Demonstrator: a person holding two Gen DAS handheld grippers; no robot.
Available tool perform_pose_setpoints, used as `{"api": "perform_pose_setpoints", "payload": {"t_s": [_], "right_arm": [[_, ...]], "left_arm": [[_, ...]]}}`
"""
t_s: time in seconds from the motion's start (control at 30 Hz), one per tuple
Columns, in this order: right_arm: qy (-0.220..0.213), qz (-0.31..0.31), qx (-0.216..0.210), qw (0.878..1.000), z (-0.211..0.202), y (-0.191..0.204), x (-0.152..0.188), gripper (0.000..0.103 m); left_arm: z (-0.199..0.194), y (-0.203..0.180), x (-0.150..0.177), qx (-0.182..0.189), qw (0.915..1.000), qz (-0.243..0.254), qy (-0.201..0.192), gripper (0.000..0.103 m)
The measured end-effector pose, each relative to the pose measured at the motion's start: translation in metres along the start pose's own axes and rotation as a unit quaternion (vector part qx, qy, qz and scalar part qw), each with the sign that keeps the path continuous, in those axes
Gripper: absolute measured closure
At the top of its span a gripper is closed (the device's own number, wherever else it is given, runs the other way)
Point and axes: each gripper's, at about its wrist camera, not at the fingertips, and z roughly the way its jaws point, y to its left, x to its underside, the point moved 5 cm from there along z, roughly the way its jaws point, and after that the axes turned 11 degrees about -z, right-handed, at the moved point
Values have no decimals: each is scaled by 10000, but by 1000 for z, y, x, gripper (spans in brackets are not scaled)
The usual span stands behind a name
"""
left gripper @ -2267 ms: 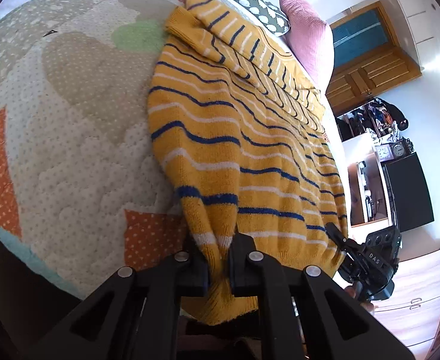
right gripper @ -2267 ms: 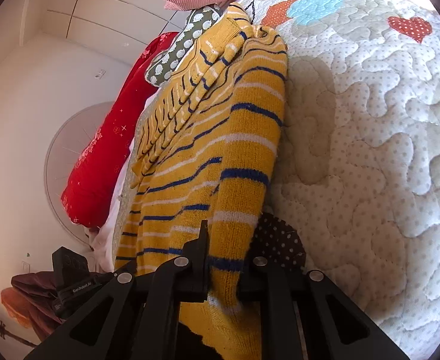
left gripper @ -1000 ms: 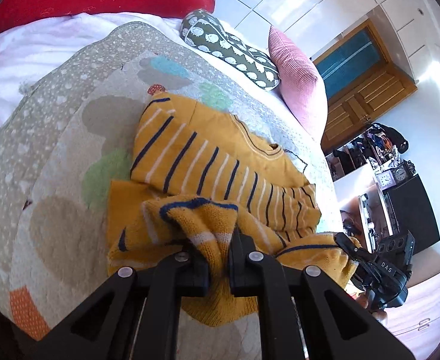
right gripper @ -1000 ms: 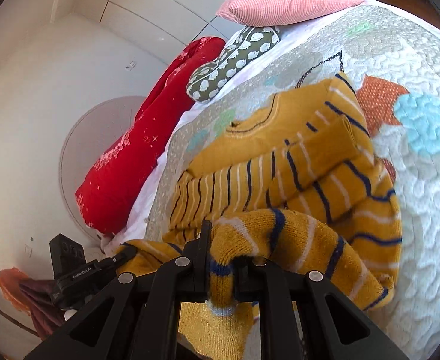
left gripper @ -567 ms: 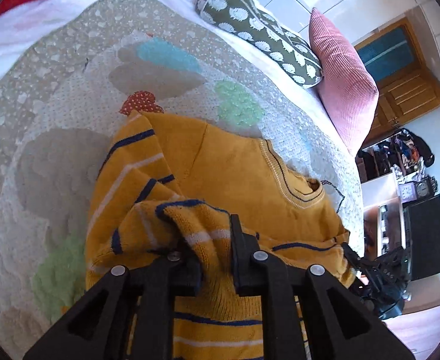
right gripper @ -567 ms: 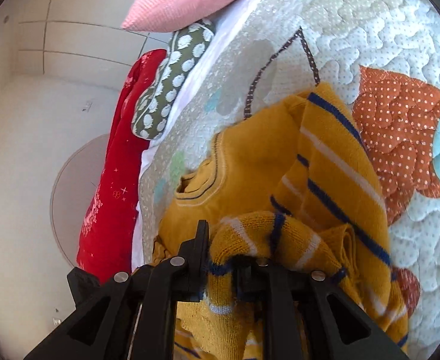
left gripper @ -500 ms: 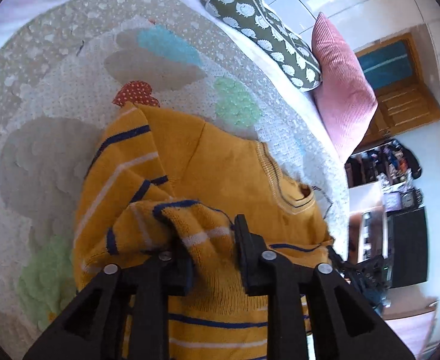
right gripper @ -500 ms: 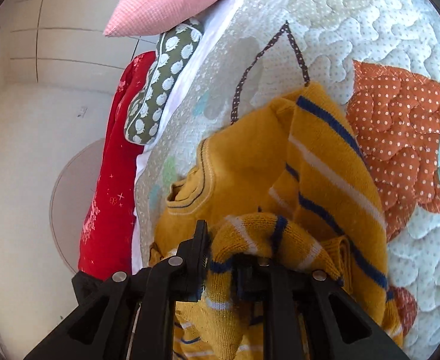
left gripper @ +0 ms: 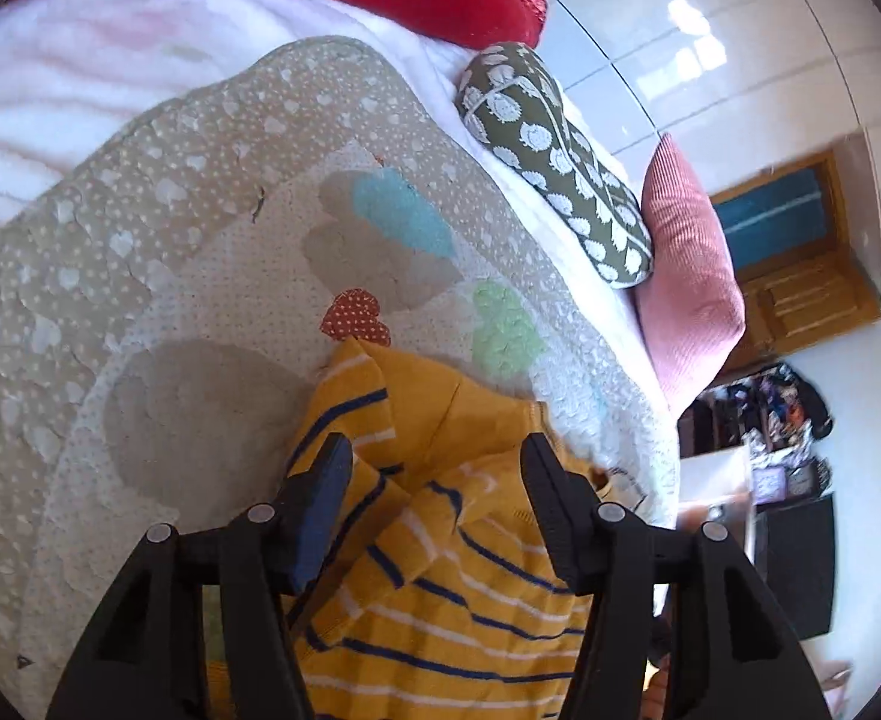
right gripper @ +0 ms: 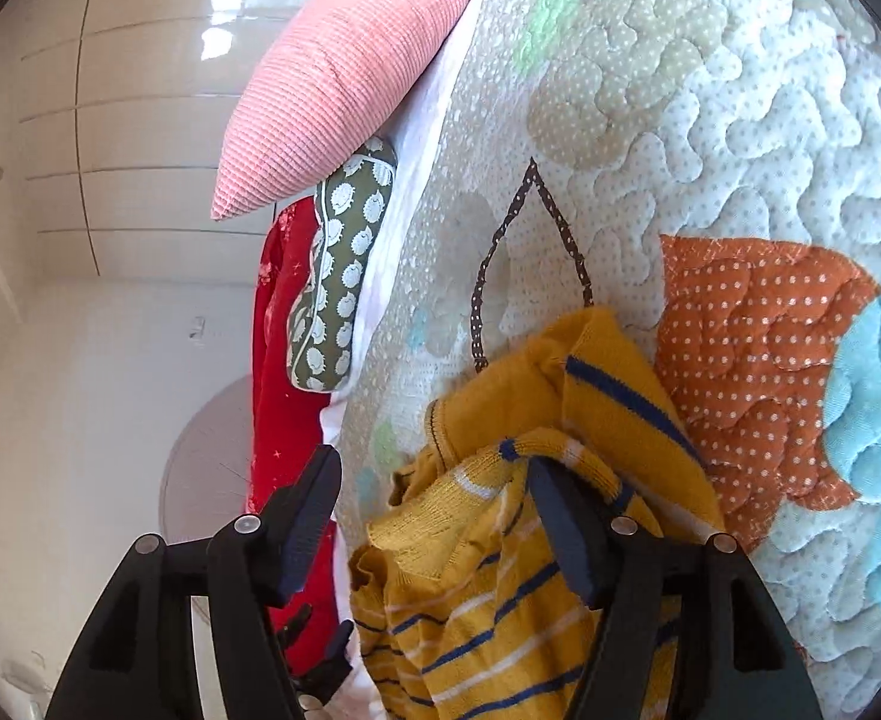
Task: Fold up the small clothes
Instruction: 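Lift the hem with the right gripper and fold it toward the collar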
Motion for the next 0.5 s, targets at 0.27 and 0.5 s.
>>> {"api": "perform_pose_setpoints", "payload": {"t_s": [0.27,0.5], "right_arm": [[534,-2680,884,9579,0,71,59,44],[1427,-3864,1596,8971,56,64,95,64]], "left_arm": [[20,-54,83,-675,9611,2664,273,46],[82,-53,74,-1537,9481,2751,423,48]]}}
